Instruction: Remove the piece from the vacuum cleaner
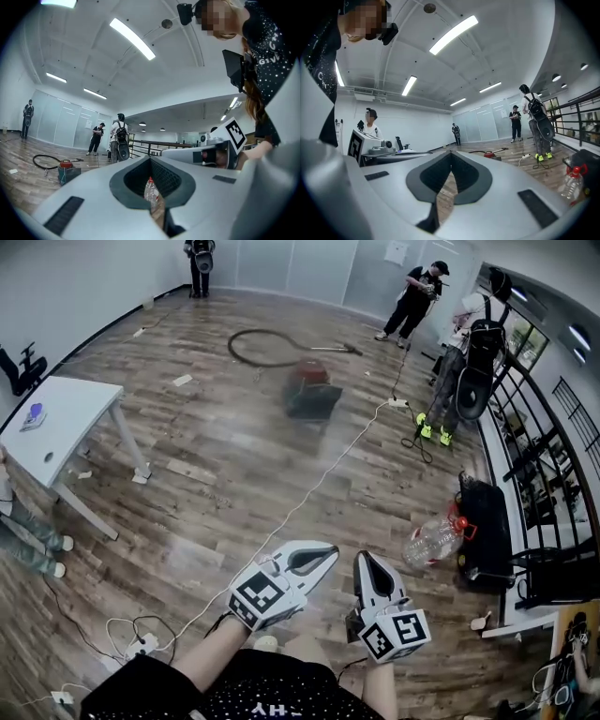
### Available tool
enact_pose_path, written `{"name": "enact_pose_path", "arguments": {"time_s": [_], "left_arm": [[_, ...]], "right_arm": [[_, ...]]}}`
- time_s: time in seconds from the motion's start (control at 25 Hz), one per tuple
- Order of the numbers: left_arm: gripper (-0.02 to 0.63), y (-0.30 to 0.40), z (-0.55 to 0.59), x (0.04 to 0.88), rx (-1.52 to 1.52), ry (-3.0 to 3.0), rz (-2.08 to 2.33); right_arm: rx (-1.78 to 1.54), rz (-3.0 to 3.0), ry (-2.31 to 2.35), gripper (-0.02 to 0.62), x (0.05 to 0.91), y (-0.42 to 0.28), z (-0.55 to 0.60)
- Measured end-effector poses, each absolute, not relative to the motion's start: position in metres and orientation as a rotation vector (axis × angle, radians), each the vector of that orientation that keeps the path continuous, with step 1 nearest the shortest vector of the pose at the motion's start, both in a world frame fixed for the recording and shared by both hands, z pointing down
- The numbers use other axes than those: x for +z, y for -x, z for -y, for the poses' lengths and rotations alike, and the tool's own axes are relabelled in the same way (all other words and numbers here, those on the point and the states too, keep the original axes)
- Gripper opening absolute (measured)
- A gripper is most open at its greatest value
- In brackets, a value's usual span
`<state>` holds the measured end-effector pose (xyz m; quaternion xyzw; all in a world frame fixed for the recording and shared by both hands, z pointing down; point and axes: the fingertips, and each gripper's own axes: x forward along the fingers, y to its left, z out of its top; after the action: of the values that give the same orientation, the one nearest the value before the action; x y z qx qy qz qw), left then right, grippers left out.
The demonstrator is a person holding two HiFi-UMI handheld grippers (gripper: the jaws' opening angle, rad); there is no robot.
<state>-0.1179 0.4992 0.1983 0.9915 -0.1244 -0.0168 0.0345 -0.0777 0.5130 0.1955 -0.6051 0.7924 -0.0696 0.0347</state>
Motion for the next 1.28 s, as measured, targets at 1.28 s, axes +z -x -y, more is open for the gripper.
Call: {"name": "enact_pose_path", "arguments": {"time_s": [1.28], "left_arm": [[0.005, -0.037, 0.016, 0.218, 0.07, -2.933, 0.822]], "right_arm": [[-0.374, -2.581, 1.612, 0.011, 0.227, -0.15, -0.007]]}}
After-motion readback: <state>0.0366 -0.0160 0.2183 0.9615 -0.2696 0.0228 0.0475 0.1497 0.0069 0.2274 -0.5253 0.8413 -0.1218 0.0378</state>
